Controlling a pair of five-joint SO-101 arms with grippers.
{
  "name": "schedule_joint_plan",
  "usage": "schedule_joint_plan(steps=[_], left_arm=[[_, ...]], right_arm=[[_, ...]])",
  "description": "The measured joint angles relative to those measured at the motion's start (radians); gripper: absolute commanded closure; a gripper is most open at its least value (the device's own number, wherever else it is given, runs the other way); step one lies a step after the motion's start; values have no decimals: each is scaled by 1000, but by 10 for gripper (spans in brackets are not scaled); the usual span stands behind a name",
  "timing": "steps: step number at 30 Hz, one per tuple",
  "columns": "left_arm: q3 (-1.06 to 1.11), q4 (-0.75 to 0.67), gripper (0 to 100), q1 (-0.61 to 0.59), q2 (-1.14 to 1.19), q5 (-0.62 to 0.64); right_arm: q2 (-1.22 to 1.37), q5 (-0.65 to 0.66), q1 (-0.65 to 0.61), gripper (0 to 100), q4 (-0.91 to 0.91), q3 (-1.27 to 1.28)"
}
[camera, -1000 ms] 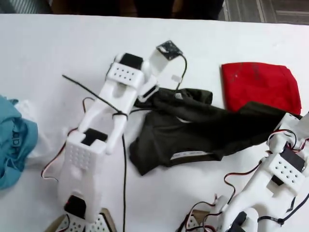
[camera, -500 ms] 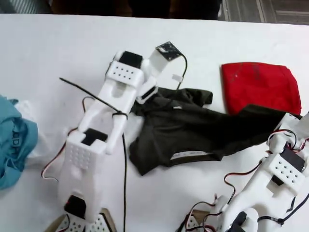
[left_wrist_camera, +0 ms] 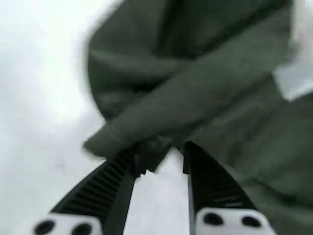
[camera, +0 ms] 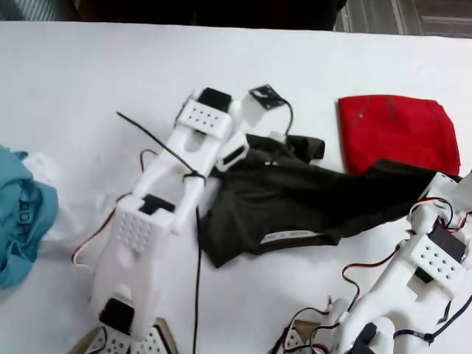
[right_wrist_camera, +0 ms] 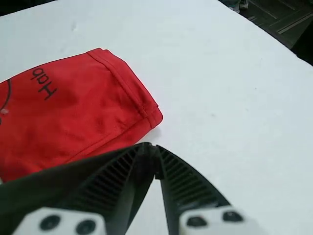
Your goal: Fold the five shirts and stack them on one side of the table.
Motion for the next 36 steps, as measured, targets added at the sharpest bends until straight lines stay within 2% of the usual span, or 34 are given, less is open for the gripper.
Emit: schedule_joint_plan(steps=[4, 7, 19, 36], left_arm=[[3, -97, 850, -29, 15, 0], [5, -117, 850, -32, 15, -2], [-84, -77, 850, -34, 17, 0], [-32, -106, 845, -17, 17, 0]], right_arm=[[0, 0, 0, 978, 0, 0], [0, 0, 0, 978, 0, 0], [0, 0, 0, 978, 0, 0], [0, 0, 0, 978, 0, 0]])
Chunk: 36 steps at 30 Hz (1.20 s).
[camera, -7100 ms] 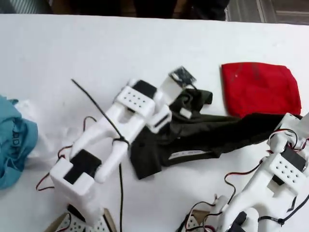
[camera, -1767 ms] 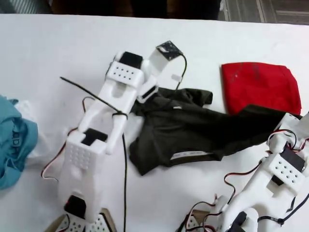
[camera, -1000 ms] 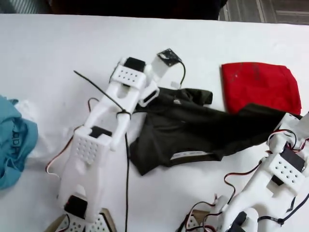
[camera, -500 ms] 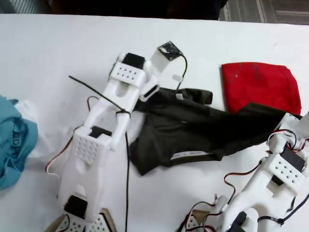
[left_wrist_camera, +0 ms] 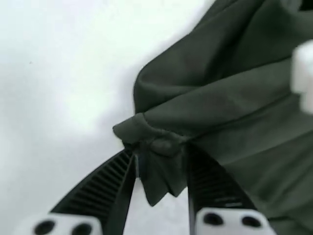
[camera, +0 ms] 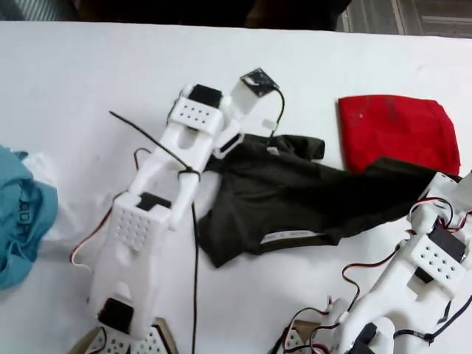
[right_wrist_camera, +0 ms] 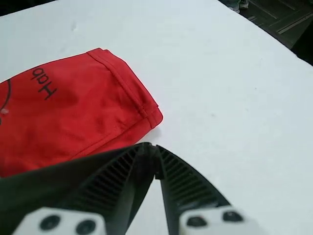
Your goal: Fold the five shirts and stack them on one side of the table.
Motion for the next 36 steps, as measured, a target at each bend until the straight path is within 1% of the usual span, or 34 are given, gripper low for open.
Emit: schedule_joint_plan(steps=[4, 7, 13, 17, 20, 22, 25, 26, 27, 28, 31, 36], left_arm=[[0, 0, 818, 46, 0, 0], [0, -2, 812, 57, 0, -3], [5, -29, 812, 48, 0, 0], [3, -74, 812, 9, 25, 3], [5, -80, 814, -5, 60, 12], [5, -80, 849, -6, 68, 12], [3, -80, 971, -6, 69, 12], [3, -80, 983, -5, 69, 12], [3, -80, 967, -5, 71, 9], [2, -80, 975, -5, 71, 9], [-44, -46, 974, -5, 72, 9], [-203, 86, 974, -5, 72, 15]], right_arm=[[0, 0, 0, 978, 0, 0], [0, 0, 0, 978, 0, 0], [0, 0, 0, 978, 0, 0], [0, 0, 0, 978, 0, 0], [0, 0, -3, 978, 0, 0], [0, 0, -3, 978, 0, 0], [0, 0, -3, 978, 0, 0], [0, 0, -5, 978, 0, 0], [0, 0, -9, 978, 0, 0], [0, 0, -11, 978, 0, 0], [0, 0, -12, 978, 0, 0], [0, 0, -25, 978, 0, 14]])
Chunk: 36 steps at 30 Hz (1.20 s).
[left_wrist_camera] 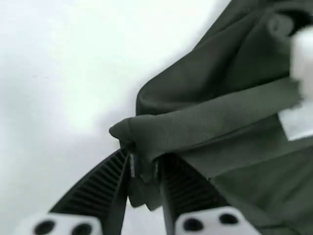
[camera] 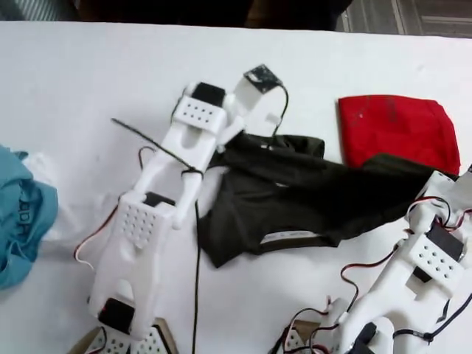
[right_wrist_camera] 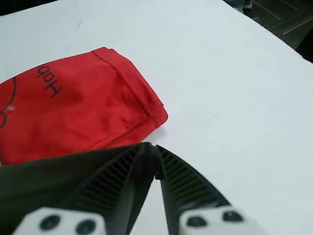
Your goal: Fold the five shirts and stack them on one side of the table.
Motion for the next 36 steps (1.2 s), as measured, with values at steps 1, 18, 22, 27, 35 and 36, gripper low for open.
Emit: schedule_joint_plan(steps=[1, 18, 22, 27, 35, 36], left_arm=[[-40, 31, 974, 0, 0, 2], [-169, 239, 968, 121, 83, 3], [-169, 238, 948, 120, 92, 3], [-169, 238, 870, 120, 92, 3], [-169, 210, 870, 120, 95, 3], [-169, 209, 870, 120, 95, 3]], right_arm=[[0, 0, -9, 978, 0, 9], [0, 0, -41, 978, 0, 18], [0, 0, -41, 978, 0, 18], [0, 0, -41, 978, 0, 18], [0, 0, -41, 978, 0, 18], [0, 0, -41, 978, 0, 18]])
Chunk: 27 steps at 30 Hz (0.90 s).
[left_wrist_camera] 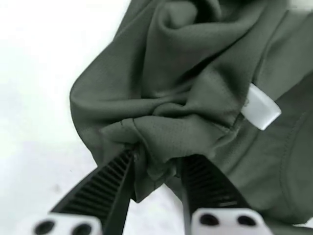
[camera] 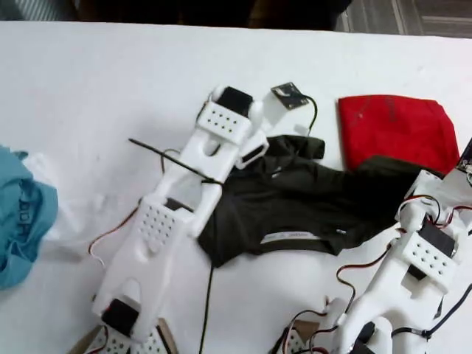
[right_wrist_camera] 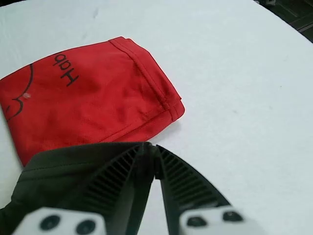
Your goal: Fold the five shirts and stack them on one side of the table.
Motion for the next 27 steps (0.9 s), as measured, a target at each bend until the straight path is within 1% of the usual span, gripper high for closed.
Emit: schedule_joint_plan(steps=[8, 17, 19, 20, 21, 22, 27], left_arm=[[-114, 23, 870, 0, 2, 0], [-130, 26, 873, -40, 2, 0], [-130, 26, 922, -41, 2, 0], [-126, 26, 972, -41, 2, 0], [-121, 26, 983, -41, 2, 0], [-118, 26, 966, -40, 2, 0], [-121, 40, 974, -40, 2, 0]], right_arm=[[0, 0, 0, 978, 0, 0], [0, 0, 0, 978, 0, 0], [0, 0, 0, 978, 0, 0], [0, 0, 0, 978, 0, 0], [0, 0, 0, 978, 0, 0], [0, 0, 0, 978, 0, 0], [0, 0, 0, 978, 0, 0]])
